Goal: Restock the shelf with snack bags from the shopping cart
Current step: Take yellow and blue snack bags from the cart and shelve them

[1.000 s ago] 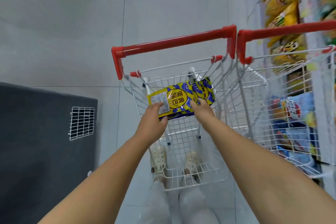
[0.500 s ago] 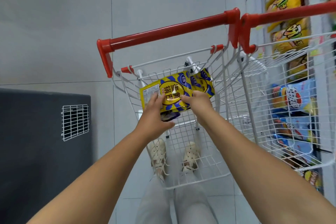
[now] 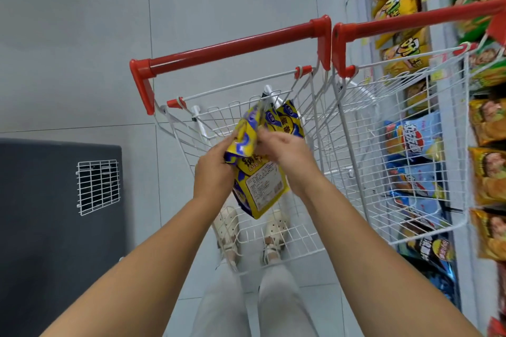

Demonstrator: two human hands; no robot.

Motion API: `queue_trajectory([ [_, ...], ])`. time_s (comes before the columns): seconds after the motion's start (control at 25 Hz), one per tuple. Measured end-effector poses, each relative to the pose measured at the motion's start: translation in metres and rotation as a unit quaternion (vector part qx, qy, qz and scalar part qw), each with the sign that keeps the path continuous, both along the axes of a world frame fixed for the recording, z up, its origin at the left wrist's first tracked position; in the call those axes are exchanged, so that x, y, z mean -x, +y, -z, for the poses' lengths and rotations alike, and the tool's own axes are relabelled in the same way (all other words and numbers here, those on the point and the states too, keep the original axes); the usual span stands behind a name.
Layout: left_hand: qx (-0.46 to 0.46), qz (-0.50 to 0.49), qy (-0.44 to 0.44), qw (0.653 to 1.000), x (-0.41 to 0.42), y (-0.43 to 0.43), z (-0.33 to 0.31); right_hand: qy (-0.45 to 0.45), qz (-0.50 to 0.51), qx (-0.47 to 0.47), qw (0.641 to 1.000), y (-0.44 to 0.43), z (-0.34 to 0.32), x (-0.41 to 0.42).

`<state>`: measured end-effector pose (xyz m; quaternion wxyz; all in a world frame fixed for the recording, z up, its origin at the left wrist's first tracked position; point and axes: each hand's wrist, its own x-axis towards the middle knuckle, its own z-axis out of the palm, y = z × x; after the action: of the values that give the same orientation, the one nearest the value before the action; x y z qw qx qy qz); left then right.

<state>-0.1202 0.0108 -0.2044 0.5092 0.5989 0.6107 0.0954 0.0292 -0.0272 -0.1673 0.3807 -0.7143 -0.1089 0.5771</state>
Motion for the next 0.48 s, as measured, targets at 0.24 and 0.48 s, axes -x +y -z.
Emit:
queue_trajectory([
  [0.24, 0.049, -0.095, 0.018, 0.994, 0.019, -0.004, -0.005, -0.16, -0.002, 0.18, 0.971, -0.013, 0.073, -0.018],
  [0.48, 0.081, -0.095, -0.005, 0.992, 0.031, -0.007, 0.0, -0.195, -0.006, 0.168, 0.966, 0.005, 0.113, -0.015],
])
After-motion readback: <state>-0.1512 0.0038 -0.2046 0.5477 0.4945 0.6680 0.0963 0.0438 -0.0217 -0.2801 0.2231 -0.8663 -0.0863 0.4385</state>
